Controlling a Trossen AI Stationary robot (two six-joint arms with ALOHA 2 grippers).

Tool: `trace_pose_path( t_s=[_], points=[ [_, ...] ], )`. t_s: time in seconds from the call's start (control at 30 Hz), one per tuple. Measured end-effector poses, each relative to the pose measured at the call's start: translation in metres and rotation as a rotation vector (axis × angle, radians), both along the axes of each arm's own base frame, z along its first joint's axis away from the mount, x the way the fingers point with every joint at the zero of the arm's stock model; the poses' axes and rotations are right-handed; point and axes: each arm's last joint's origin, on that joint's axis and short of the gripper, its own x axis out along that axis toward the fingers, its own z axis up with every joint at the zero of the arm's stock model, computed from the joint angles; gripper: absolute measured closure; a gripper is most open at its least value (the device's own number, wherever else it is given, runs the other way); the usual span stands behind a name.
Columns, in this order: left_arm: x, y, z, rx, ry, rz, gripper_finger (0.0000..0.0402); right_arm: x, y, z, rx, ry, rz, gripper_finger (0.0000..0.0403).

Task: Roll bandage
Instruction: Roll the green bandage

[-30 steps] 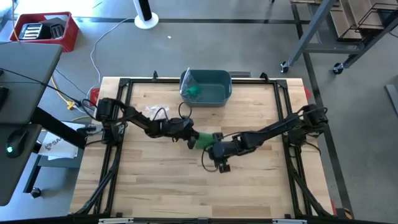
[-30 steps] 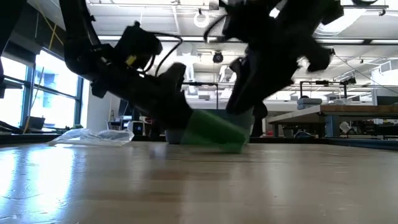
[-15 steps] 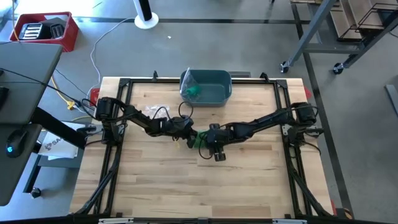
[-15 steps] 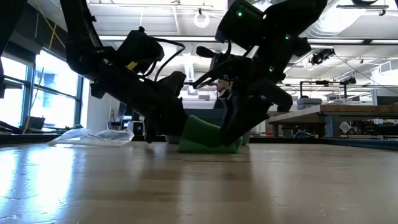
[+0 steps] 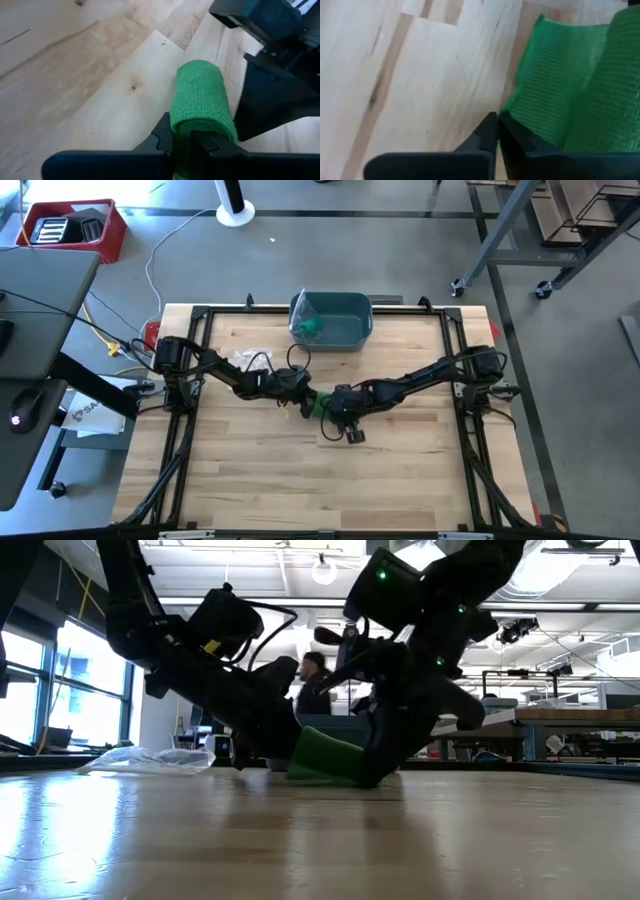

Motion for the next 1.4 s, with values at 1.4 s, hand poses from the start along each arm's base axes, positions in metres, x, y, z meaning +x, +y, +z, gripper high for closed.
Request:
trace_pose_path(
  t_s=[1.4],
  points=[
    [0.002,-0.012,0.003,0.095,-0.026,-0.076,0.0389,0.006,0.010,-0.008,-0.018,-0.051,-0.147,0.0392]
  ],
)
